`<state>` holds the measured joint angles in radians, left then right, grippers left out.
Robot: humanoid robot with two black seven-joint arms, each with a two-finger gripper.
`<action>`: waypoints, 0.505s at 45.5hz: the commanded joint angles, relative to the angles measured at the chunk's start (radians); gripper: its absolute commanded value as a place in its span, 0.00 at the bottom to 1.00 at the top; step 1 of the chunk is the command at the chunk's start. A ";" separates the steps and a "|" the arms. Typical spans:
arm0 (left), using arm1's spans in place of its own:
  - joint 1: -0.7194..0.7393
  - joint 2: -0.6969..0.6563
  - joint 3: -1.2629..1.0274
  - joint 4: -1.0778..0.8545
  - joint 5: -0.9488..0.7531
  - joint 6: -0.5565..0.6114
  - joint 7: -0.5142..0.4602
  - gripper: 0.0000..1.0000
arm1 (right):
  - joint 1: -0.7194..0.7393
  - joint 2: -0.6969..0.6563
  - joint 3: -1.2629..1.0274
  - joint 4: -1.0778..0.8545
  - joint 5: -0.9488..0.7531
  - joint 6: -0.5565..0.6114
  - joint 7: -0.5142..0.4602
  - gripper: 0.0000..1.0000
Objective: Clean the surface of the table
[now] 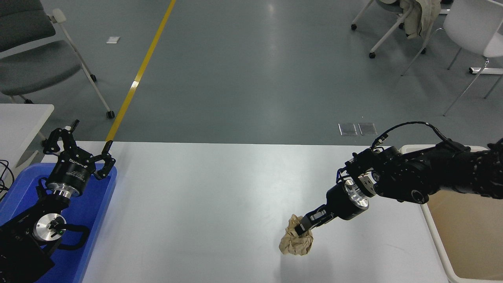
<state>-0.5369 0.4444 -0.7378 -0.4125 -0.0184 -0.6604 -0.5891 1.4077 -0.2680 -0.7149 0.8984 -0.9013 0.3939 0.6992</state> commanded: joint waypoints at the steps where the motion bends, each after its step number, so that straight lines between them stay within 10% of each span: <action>1: 0.000 0.000 0.000 0.000 0.000 0.001 0.000 1.00 | 0.037 -0.068 0.110 -0.050 0.084 0.002 0.003 0.00; 23: 0.000 0.000 0.000 0.000 0.000 0.001 0.000 1.00 | 0.004 -0.143 0.224 -0.289 0.389 0.003 0.002 0.00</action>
<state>-0.5369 0.4446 -0.7378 -0.4126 -0.0185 -0.6603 -0.5891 1.4312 -0.3829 -0.5324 0.7462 -0.6818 0.3968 0.7011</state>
